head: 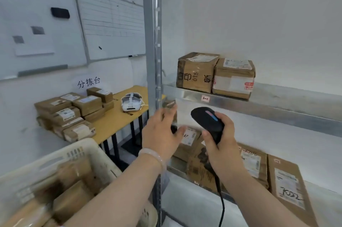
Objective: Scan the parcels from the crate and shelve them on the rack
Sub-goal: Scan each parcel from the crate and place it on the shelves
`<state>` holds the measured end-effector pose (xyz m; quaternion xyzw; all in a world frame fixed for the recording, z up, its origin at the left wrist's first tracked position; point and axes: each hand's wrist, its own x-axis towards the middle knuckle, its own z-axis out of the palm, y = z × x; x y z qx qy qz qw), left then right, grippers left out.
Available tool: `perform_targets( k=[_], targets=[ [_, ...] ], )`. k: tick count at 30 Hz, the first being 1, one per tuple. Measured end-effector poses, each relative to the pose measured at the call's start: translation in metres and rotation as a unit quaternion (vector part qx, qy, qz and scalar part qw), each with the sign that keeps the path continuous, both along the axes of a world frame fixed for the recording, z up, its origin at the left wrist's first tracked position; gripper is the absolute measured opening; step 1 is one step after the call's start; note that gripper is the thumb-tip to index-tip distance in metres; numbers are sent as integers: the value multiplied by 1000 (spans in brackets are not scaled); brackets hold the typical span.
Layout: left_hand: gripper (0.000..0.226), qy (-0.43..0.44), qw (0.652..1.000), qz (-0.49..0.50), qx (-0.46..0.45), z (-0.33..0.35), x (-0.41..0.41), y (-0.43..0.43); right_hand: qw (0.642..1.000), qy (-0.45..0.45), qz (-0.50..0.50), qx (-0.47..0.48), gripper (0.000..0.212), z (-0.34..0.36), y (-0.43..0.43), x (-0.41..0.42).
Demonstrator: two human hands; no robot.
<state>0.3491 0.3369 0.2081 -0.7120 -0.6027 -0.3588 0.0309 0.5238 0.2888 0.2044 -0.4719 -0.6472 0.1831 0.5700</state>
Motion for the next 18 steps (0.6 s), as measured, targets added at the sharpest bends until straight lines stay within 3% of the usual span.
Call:
perform_targets(
  k=[8, 18],
  targets=[
    [68, -13, 974, 155, -165, -113, -116, -81, 974, -66, 163, -143, 53, -95, -20, -87],
    [68, -75, 929, 248, -265, -173, -219, -141, 939, -107, 240, -221, 47, -146, -27, -187]
  ],
)
